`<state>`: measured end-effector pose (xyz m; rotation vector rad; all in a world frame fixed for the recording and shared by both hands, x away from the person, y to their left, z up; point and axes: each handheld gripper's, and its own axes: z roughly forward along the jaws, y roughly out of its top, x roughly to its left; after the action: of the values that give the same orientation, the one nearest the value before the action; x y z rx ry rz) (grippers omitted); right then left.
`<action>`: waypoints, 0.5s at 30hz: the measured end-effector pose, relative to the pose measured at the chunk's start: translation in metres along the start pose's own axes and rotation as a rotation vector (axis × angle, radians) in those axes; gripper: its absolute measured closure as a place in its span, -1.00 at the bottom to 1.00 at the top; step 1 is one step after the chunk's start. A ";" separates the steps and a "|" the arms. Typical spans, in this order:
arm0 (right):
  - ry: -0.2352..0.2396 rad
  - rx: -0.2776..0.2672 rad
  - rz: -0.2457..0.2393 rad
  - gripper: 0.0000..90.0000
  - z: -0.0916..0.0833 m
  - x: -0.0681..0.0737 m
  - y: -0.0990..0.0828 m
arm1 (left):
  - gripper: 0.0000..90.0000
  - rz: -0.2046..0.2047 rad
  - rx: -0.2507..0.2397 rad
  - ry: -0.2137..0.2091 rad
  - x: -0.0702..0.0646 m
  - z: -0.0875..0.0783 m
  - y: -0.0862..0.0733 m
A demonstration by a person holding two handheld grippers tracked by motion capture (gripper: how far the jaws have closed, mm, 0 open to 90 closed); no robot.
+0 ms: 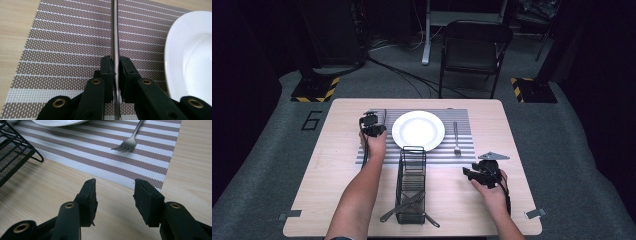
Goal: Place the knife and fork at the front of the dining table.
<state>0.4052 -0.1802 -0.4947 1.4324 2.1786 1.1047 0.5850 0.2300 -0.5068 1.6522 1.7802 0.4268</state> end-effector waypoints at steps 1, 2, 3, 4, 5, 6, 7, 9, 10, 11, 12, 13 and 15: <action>0.000 0.000 -0.001 0.16 0.000 0.000 0.000 | 0.82 -0.001 0.001 0.000 0.000 0.001 0.000; -0.001 0.001 -0.001 0.16 0.000 0.000 0.000 | 0.82 -0.002 0.001 0.004 0.000 0.002 0.000; 0.001 0.000 0.001 0.16 0.000 0.001 0.000 | 0.82 -0.001 0.007 0.004 0.001 0.002 -0.001; 0.001 0.000 -0.001 0.16 0.000 0.001 0.000 | 0.82 -0.006 0.012 0.007 0.001 0.003 -0.001; 0.001 0.000 -0.001 0.16 0.000 0.001 0.000 | 0.82 -0.006 0.010 0.007 0.000 0.003 -0.001; 0.000 0.000 -0.001 0.16 0.000 0.001 0.000 | 0.82 -0.006 0.004 0.010 0.000 0.003 -0.001; 0.000 0.000 -0.001 0.16 0.000 0.001 0.000 | 0.82 -0.001 0.003 0.009 0.000 0.003 -0.001; 0.003 0.000 0.000 0.16 0.000 0.000 0.000 | 0.82 -0.002 0.003 0.006 0.000 0.004 -0.001; 0.003 -0.001 0.000 0.16 0.000 0.000 0.000 | 0.82 -0.003 0.007 0.005 0.000 0.003 -0.001; 0.002 0.000 -0.002 0.16 0.000 0.000 0.000 | 0.82 -0.005 0.007 0.003 0.000 0.004 0.000; 0.002 0.000 -0.003 0.16 0.000 0.000 0.000 | 0.81 -0.004 0.008 0.003 0.000 0.004 0.000; 0.002 0.000 -0.003 0.16 0.000 0.000 0.000 | 0.81 0.000 0.010 0.003 0.000 0.004 0.000; 0.003 -0.001 -0.003 0.16 0.000 0.000 0.000 | 0.81 -0.003 0.012 -0.003 0.001 0.004 0.001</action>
<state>0.4052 -0.1800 -0.4947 1.4281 2.1814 1.1075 0.5881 0.2303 -0.5094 1.6573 1.7864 0.4125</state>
